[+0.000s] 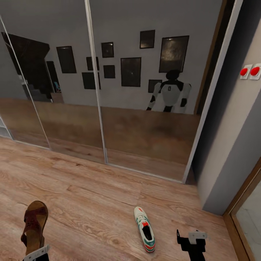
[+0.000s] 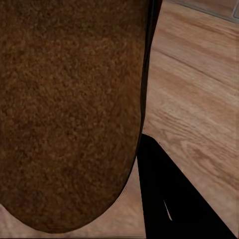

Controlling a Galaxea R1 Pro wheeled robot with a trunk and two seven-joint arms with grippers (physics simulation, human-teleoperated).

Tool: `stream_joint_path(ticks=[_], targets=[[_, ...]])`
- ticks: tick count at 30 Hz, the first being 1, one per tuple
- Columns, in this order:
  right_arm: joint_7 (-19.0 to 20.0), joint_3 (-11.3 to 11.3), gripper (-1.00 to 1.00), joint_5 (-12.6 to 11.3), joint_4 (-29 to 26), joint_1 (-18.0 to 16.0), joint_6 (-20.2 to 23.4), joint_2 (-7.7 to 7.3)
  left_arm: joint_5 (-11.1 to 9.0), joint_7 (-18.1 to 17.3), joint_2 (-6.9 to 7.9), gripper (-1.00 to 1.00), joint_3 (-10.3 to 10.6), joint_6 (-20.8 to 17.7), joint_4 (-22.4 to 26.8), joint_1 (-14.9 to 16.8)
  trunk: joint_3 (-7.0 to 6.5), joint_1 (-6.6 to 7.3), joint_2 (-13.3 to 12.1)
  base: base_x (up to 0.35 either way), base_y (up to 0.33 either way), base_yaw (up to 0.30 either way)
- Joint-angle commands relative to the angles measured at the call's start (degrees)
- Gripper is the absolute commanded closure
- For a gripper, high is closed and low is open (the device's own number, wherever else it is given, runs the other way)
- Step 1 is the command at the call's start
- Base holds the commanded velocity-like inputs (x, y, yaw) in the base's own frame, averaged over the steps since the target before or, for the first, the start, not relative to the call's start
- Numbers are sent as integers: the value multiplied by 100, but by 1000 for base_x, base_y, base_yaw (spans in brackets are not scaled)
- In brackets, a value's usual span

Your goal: Pick up the two gym shoes and the two sandals from the corridor floor and place them onto the hallstand (shoe rack) in the corridor, making sure they are on the rack and not on the floor. Arrange them so the two gym shoes are next to each other and the two sandals are next to each other.

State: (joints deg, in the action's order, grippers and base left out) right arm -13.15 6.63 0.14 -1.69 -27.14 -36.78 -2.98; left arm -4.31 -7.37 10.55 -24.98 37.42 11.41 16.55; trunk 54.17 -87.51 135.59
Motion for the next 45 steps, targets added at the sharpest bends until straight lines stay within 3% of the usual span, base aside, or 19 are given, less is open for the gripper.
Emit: stream_joint_path(ticks=[1,10,20,24,30,38,45], targets=[[-47,49,-100,3,2,-2,-4,-1,-26,-54,0,100,-24,11,-4,6,11,1,2,0,0,228],[-47,49,-100,3,2,-2,-4,-1,-26,-54,0,100,-24,11,1,6,62,1,2,0,-136,227],[-30,57,-100,148,10,-2,-13,-17,-26,-54,0,100,-24,17,2,6,67,1,2,0,-77,19],[-42,83,-100,156,-43,-2,8,80,-178,-3,45,100,-155,73,-9,-60,67,1,2,0,0,0],[-39,84,-100,168,6,-2,-72,137,-159,99,47,100,-129,254,-86,-177,67,1,2,0,0,0],[-38,84,-100,170,10,-2,-76,147,-149,103,52,100,-112,501,-69,-77,67,1,2,0,0,0],[-38,84,-100,170,11,-2,-75,156,-125,68,45,100,-99,407,-79,148,67,1,2,0,0,0]])
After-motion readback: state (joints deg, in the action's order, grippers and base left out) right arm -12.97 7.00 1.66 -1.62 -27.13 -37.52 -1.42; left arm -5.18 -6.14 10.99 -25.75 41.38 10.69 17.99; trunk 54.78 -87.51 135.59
